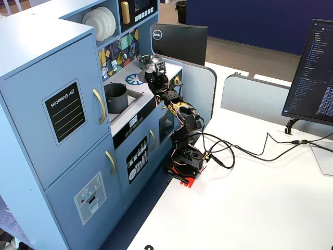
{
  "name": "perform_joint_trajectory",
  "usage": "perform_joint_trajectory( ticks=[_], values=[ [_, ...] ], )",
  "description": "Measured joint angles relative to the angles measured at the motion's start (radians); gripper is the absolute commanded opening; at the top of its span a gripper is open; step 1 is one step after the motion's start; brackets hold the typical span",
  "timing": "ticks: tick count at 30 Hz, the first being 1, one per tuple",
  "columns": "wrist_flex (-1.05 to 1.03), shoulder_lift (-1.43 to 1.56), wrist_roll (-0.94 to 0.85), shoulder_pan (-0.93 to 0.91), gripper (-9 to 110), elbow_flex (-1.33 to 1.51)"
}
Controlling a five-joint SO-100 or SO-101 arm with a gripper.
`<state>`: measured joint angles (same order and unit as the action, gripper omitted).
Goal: Take off the lid from the gray recipient and place it on the counter
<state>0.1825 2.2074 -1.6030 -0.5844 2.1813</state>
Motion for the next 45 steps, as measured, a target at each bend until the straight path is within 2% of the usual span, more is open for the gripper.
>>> perform_joint_trajectory(
  ticks=[35, 40, 45],
  values=[
    [0.233, -0.328, 0.015, -0.005, 0, 0.031],
    [0.236, -0.331, 0.015, -0.006, 20, 0.029],
    [0.236, -0.330, 0.008, -0.025, 25, 0.034]
  ],
)
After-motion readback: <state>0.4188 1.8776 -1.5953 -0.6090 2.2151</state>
